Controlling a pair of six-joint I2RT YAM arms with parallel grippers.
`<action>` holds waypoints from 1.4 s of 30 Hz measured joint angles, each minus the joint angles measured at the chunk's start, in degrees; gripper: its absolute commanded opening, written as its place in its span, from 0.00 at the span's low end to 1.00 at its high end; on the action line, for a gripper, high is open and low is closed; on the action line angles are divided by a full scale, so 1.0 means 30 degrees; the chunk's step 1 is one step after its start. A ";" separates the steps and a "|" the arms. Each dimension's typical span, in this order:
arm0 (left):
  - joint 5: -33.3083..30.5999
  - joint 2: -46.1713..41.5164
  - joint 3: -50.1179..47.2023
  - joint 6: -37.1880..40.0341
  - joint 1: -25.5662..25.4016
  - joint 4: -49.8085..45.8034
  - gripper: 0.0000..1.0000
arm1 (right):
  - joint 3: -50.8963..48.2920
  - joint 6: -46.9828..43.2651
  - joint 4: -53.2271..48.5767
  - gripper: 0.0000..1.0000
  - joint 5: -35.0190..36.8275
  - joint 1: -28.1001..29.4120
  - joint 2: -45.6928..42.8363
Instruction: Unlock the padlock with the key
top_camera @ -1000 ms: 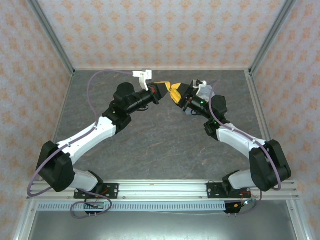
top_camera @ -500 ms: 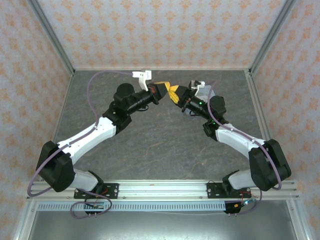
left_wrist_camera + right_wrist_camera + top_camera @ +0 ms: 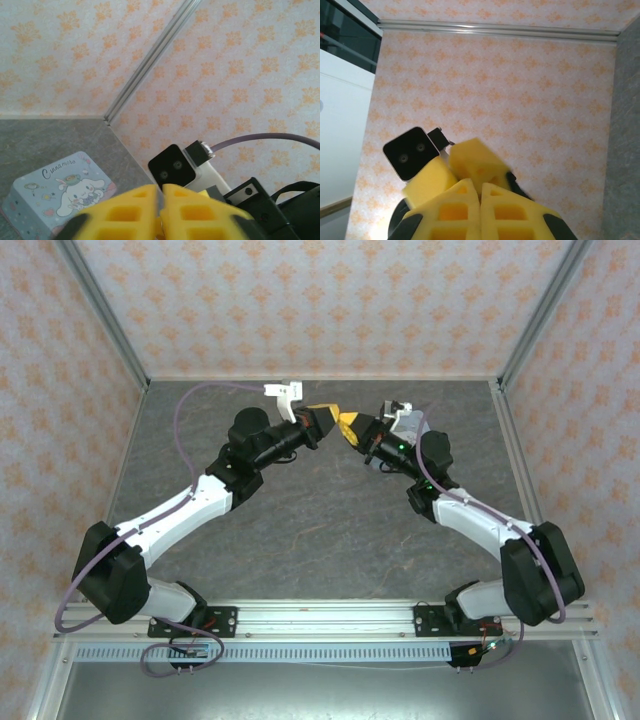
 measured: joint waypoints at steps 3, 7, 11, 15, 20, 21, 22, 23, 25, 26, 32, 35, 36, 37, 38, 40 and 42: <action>-0.0248 -0.0007 0.0000 0.0066 0.0000 -0.0299 0.54 | 0.0000 -0.1479 -0.2113 0.00 0.0240 0.0015 -0.0867; -0.0539 -0.0131 0.0000 0.0138 0.0000 -0.0984 0.64 | 0.0000 -0.3767 -0.5180 0.00 0.0903 0.0015 -0.2426; -0.0940 -0.0539 0.0000 0.0102 0.0058 -0.1880 0.69 | 0.0000 -0.6601 -0.8298 0.00 0.2069 0.0015 -0.4306; -0.0801 -0.0634 0.0284 -0.0787 0.0284 -0.2827 0.70 | -0.0066 -0.9020 -1.0076 0.00 0.3249 0.0015 -0.5931; 0.0153 -0.0051 0.1093 -0.4036 0.0430 -0.3264 0.70 | -0.1100 -1.0790 -0.9719 0.00 0.4510 0.0015 -0.6965; 0.0372 0.0117 0.1151 -0.4983 0.0430 -0.3118 0.69 | -0.1392 -1.0979 -0.9289 0.00 0.4699 0.0015 -0.6921; 0.0561 0.0291 0.1158 -0.5931 0.0430 -0.3002 0.67 | -0.1610 -1.1089 -0.8925 0.00 0.4867 0.0029 -0.6819; 0.0707 0.0459 0.1158 -0.6812 0.0430 -0.2900 0.65 | -0.1872 -1.1162 -0.8357 0.00 0.5042 0.0080 -0.6659; 0.0867 0.0882 0.1158 -0.8626 0.0415 -0.2601 0.62 | -0.2186 -1.1271 -0.7504 0.00 0.5362 0.0226 -0.6295; 0.0940 0.1137 0.1158 -0.9530 0.0415 -0.2404 0.60 | -0.2280 -1.1307 -0.7045 0.00 0.5493 0.0328 -0.6091; 0.1231 0.2178 0.1151 -1.3712 0.0270 -0.1086 0.58 | -0.2324 -1.1628 -0.5151 0.00 0.5996 0.0954 -0.5428; 0.1239 0.2419 0.1151 -1.4797 0.0007 -0.0699 0.53 | -0.2324 -1.1759 -0.4495 0.00 0.6222 0.1129 -0.5158; 0.1253 0.2470 0.1151 -1.5067 -0.0029 -0.0597 0.50 | -0.2324 -1.1766 -0.4364 0.00 0.6288 0.1144 -0.5064; 0.1282 0.2506 0.1151 -1.5329 -0.0138 -0.0568 0.48 | -0.2317 -1.1766 -0.4240 0.00 0.6353 0.1158 -0.4932; 0.1297 0.2543 0.1151 -1.5569 -0.0226 -0.0503 0.46 | -0.2317 -1.1774 -0.4175 0.00 0.6411 0.1180 -0.4809; 0.1311 0.2572 0.1151 -1.5832 -0.0277 -0.0437 0.44 | -0.2310 -1.1781 -0.4065 0.00 0.6492 0.1180 -0.4539; 0.1304 0.2572 0.1151 -1.6058 -0.0342 -0.0393 0.42 | -0.2266 -1.1839 -0.3942 0.00 0.6550 0.1180 -0.4240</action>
